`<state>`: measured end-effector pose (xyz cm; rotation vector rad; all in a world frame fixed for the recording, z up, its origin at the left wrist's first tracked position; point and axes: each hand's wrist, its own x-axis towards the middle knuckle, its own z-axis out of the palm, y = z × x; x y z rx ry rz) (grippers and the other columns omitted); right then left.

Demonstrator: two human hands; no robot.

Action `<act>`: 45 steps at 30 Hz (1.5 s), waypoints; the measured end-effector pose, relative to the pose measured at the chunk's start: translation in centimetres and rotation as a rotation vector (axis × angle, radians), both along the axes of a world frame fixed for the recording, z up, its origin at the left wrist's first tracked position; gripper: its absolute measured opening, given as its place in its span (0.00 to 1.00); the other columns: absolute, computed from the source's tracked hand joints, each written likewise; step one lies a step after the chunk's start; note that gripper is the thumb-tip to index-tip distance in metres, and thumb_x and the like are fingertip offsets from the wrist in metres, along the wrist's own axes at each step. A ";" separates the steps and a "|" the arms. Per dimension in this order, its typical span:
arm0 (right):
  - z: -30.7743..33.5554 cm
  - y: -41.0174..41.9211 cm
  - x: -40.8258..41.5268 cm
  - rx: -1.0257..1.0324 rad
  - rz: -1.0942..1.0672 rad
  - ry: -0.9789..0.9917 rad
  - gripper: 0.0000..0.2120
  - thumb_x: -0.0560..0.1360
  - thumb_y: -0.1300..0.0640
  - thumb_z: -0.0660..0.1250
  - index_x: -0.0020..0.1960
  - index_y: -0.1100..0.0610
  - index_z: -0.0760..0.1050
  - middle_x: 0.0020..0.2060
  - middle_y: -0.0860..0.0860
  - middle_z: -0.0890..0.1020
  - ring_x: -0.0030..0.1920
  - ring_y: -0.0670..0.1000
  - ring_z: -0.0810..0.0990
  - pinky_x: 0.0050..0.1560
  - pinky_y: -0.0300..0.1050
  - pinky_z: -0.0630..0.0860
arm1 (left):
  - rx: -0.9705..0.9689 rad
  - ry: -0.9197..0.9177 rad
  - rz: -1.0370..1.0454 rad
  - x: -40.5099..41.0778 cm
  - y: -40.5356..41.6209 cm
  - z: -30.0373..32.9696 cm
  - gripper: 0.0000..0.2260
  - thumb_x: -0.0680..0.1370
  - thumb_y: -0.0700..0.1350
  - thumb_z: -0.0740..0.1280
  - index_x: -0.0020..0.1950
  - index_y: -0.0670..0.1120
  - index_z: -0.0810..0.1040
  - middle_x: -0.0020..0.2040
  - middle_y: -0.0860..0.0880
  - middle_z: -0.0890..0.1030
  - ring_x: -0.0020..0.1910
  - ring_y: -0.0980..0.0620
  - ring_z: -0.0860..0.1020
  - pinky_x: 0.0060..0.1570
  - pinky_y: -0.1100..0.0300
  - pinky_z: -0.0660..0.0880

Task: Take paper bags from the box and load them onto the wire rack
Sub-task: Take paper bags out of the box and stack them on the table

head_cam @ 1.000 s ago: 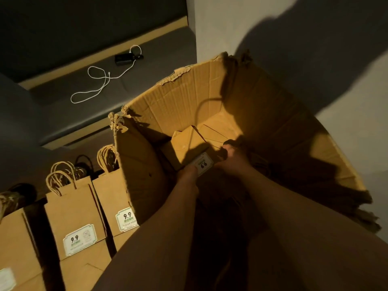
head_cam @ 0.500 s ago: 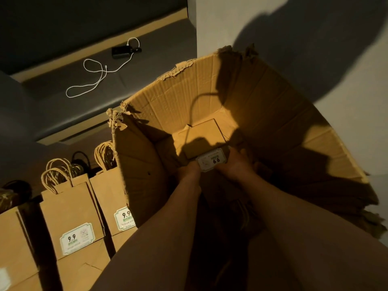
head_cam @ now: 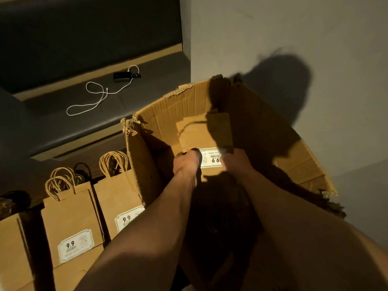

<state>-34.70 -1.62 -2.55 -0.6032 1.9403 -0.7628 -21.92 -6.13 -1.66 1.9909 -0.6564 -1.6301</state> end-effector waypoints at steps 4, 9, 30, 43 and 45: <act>4.0 0.2 0.7 -0.139 -0.169 -0.051 0.13 0.69 0.65 0.64 0.52 0.61 0.81 0.46 0.60 0.83 0.45 0.58 0.81 0.42 0.48 0.78 | -0.175 0.080 -0.124 0.5 0.2 4.1 0.18 0.65 0.43 0.64 0.54 0.49 0.78 0.46 0.45 0.82 0.44 0.43 0.80 0.45 0.53 0.78; 8.0 0.6 1.8 -0.372 -0.167 -0.217 0.14 0.73 0.58 0.72 0.58 0.56 0.76 0.50 0.54 0.83 0.48 0.53 0.82 0.45 0.47 0.80 | -0.397 0.463 -0.137 2.6 0.1 6.9 0.14 0.78 0.29 0.65 0.61 0.40 0.74 0.50 0.42 0.81 0.47 0.43 0.80 0.38 0.57 0.82; 21.0 -6.1 19.1 -0.462 0.428 -0.167 0.09 0.72 0.64 0.74 0.51 0.59 0.80 0.46 0.54 0.86 0.45 0.52 0.86 0.47 0.46 0.82 | -0.480 0.752 0.361 24.8 2.1 12.9 0.16 0.78 0.45 0.70 0.65 0.50 0.73 0.56 0.41 0.84 0.55 0.40 0.83 0.58 0.35 0.76; 15.4 -4.2 31.9 -0.321 0.337 -0.114 0.09 0.76 0.58 0.71 0.53 0.57 0.73 0.47 0.51 0.80 0.46 0.50 0.78 0.45 0.44 0.74 | -0.471 0.365 0.534 39.0 5.8 9.7 0.16 0.82 0.58 0.61 0.55 0.47 0.79 0.47 0.46 0.86 0.49 0.44 0.84 0.58 0.42 0.78; 14.4 -3.5 33.2 -0.261 0.332 -0.167 0.11 0.77 0.59 0.69 0.57 0.61 0.73 0.47 0.54 0.81 0.49 0.54 0.80 0.51 0.49 0.76 | -0.446 0.296 0.494 40.7 6.6 8.8 0.20 0.81 0.61 0.60 0.55 0.47 0.81 0.46 0.47 0.87 0.49 0.45 0.85 0.58 0.43 0.78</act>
